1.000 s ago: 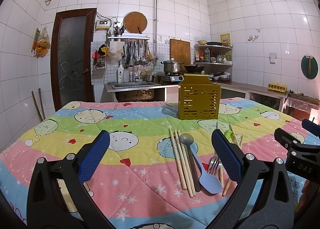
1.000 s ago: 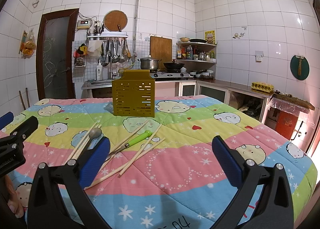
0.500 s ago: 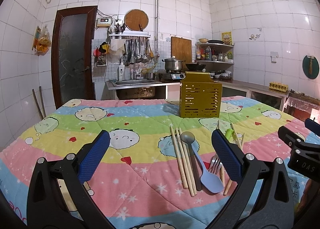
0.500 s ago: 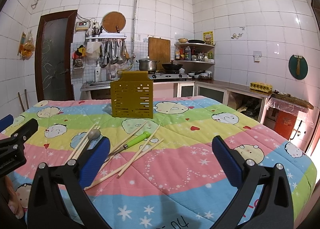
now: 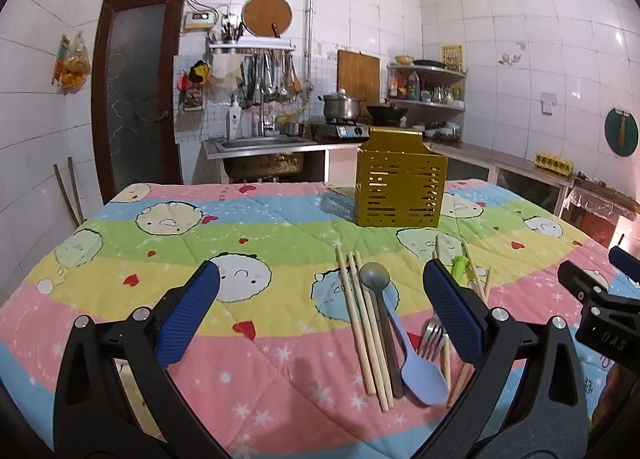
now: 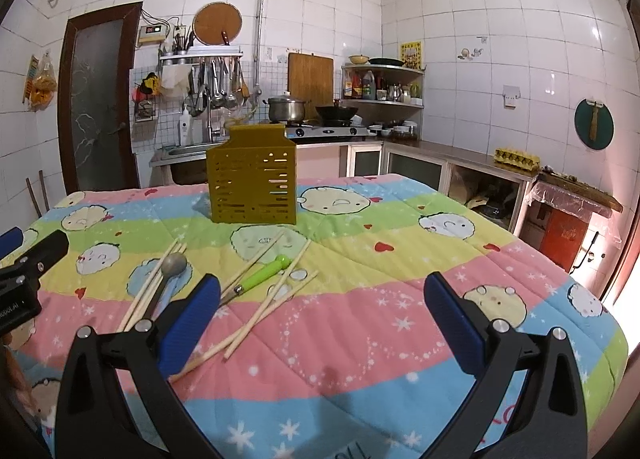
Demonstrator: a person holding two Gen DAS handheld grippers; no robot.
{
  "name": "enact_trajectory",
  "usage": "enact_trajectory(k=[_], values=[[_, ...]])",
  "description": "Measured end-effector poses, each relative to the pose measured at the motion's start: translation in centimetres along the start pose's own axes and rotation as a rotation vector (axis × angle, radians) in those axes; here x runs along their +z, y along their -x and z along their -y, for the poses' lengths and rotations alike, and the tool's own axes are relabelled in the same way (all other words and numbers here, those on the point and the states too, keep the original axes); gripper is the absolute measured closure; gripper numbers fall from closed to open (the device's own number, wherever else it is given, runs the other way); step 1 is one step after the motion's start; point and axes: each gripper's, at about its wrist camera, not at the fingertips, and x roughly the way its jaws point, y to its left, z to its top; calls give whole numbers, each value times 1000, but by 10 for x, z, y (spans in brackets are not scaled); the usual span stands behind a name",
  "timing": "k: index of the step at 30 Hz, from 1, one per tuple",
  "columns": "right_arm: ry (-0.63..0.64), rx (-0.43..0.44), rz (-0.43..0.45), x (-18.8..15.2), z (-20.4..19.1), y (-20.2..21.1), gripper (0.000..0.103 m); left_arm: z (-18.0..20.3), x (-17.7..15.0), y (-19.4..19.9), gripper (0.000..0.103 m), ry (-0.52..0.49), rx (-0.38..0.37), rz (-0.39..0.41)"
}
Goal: Organize utensils
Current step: 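Move the left tool toward the wooden chopsticks while the right tool approaches another chopstick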
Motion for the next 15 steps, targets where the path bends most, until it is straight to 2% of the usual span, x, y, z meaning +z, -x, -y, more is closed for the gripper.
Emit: enact_trajectory(k=[5,8,11,15], values=[[5,-14,-17,20,-2,-20,4,-2,22,-29,5,-12,-18,-68],[21,-35,-45,30,-5,-37,4,-2,37,-49,5,-19,-9,-79],[7,-32,-93,39,-7,-60,4,0,49,-70,5,-40,-5,-90],[-16,-35,-179,50,-7,-99,4,1,60,-107,5,-34,-16,-158]])
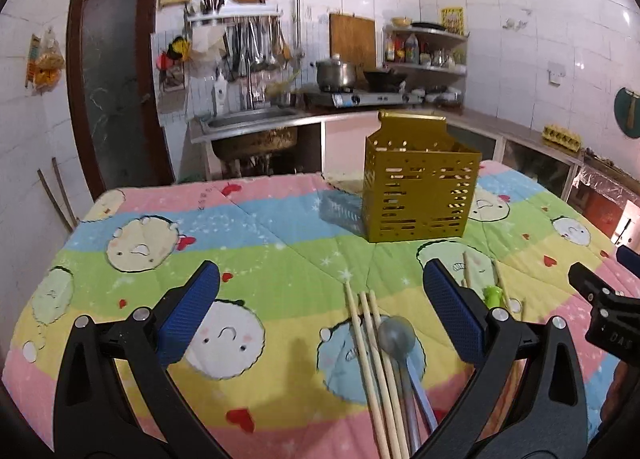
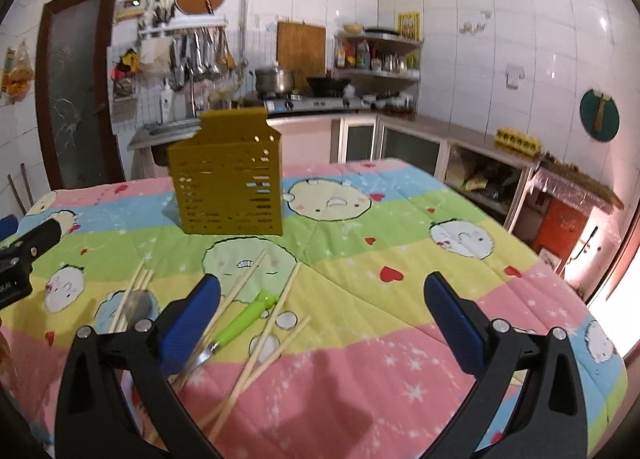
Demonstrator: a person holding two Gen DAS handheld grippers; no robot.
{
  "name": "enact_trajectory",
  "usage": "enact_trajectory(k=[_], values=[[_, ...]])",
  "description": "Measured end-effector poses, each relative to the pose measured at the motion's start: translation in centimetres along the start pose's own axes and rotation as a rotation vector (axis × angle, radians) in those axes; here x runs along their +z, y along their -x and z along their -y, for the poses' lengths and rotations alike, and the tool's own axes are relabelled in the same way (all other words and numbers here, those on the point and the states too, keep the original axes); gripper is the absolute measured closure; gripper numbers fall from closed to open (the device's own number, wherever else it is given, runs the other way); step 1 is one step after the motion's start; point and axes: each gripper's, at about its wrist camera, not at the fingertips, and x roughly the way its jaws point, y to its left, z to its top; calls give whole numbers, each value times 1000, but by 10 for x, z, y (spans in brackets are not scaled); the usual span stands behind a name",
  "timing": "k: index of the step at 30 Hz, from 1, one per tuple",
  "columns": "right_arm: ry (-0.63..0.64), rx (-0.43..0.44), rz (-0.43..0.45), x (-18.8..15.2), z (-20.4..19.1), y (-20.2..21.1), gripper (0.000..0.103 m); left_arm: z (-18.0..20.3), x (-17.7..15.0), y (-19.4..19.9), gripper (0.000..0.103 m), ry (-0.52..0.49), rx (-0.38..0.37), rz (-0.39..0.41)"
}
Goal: Organize utensils
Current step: 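Move the left tool toward the wooden chopsticks while the right tool approaches another chopstick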
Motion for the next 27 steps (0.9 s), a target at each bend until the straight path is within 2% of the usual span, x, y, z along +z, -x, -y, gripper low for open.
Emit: enact_trajectory(k=[5,9,13,17,27], values=[[-37,-16,-82,15,1,-46,4,-4,11,-37,5,46,-19,-70],[-13,-49,-140,18,-6,-78,4,-4,14,-64,5,43,-49,-136],[-15,-60,-185,17,-6,-106,4,-1,9,-85,5,19,-18,-187],[-21,-63,-211,9,-3,-120,4,-9,-3,-101,5,31,18,-230],[-10,-91,-235,-2,-7,-136,4,-19,-23,-131,5,39,38,-333]])
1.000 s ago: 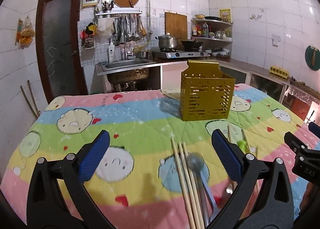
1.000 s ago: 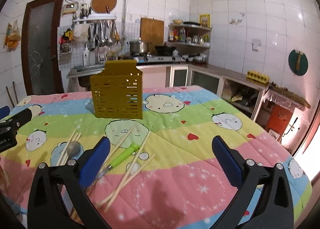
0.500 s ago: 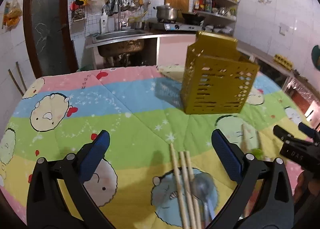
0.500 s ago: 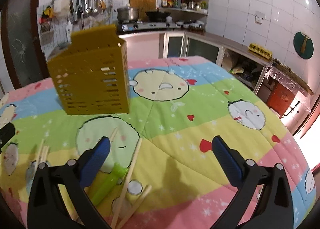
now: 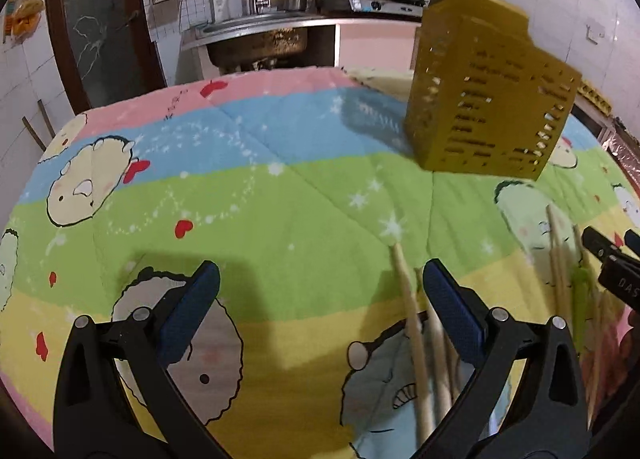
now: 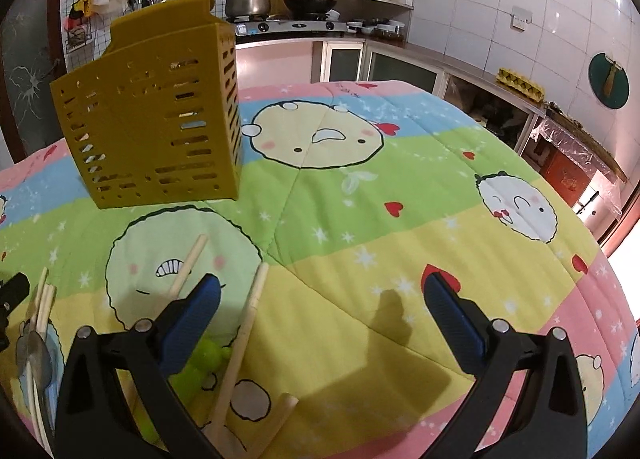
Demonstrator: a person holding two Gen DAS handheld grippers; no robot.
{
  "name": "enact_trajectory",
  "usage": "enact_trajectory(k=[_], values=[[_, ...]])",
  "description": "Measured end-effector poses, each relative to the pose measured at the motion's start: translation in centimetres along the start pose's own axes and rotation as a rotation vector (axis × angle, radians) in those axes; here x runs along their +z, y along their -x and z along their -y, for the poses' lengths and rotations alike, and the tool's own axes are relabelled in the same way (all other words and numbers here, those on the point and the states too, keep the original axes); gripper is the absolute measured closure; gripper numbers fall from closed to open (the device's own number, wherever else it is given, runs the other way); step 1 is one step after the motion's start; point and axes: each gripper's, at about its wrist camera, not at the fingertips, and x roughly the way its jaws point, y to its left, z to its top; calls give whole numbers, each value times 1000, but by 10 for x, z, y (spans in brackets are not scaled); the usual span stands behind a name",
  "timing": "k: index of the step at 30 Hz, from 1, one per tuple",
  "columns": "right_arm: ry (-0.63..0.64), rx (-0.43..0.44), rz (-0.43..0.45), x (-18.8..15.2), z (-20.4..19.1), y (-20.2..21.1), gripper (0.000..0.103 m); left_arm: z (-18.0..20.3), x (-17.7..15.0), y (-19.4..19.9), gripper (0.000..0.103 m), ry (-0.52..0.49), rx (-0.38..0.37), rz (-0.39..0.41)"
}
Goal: Organize utensils
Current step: 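Move the left tool toward the wooden chopsticks while the right tool approaches another chopstick, then close the left tool on a wooden chopstick while the right tool closes on another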
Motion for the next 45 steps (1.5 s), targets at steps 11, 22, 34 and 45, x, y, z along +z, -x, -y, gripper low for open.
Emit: enact_trajectory(k=[11,22,34,45], values=[[-13,1,-33,-1,1,-8,8,6,-8,-14,16,-28,-6,-73],[-12,56,-89,-4,-5,-11,36,24,-12,-3,50,-59,-24,-112],[-2,91,-150,1,-19,-11,75,36,-1,-8,70,-43,-27,-191],[1,106,-149,6,-24,-16,90,36,6,-14,73,-41,-40,-238]])
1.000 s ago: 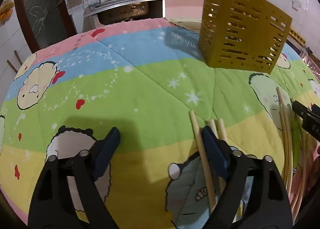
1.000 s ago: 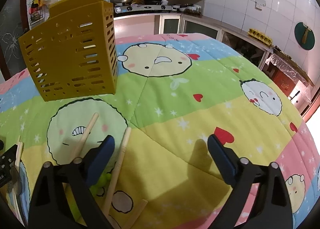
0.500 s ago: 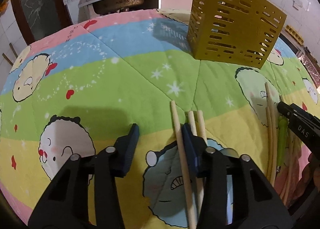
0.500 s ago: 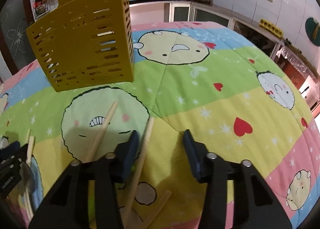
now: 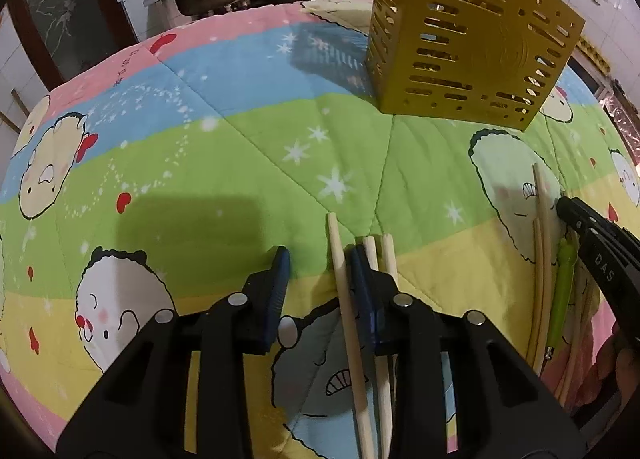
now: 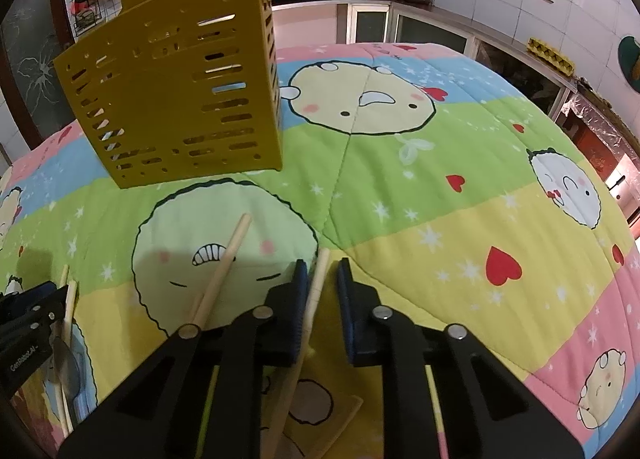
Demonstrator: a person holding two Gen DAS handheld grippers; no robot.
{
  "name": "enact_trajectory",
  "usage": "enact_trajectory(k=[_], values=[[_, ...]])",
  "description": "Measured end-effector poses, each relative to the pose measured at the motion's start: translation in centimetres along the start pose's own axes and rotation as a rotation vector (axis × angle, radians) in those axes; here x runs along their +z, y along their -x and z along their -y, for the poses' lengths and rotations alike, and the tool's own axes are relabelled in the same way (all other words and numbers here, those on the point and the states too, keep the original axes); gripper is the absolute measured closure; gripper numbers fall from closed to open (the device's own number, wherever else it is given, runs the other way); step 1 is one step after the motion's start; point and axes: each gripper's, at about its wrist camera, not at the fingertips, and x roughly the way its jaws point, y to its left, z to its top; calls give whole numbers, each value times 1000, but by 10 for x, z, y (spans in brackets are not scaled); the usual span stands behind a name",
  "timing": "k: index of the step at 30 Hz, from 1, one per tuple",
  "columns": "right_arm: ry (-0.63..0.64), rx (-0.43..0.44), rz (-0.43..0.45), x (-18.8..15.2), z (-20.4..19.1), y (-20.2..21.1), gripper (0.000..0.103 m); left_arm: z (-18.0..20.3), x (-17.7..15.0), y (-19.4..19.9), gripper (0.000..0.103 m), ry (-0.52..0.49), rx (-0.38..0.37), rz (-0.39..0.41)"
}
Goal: Organize utensils
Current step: 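Close the left tool on a wooden chopstick while the right tool closes on another, then lift both held chopsticks upright and carry them over the olive slotted holder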
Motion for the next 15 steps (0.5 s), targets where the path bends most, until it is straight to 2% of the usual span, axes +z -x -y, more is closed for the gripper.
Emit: enact_trajectory(k=[4,7,15], values=[[2,-1,6,2,-2,-1,94,2,-6,2,79,14,13,39],[-1,4,14,3,-1,-1,95,4,-5,4,96,23,8,53],[-46,63,93,6,12,19,97,-4,-7,14,98,65,-41,101]])
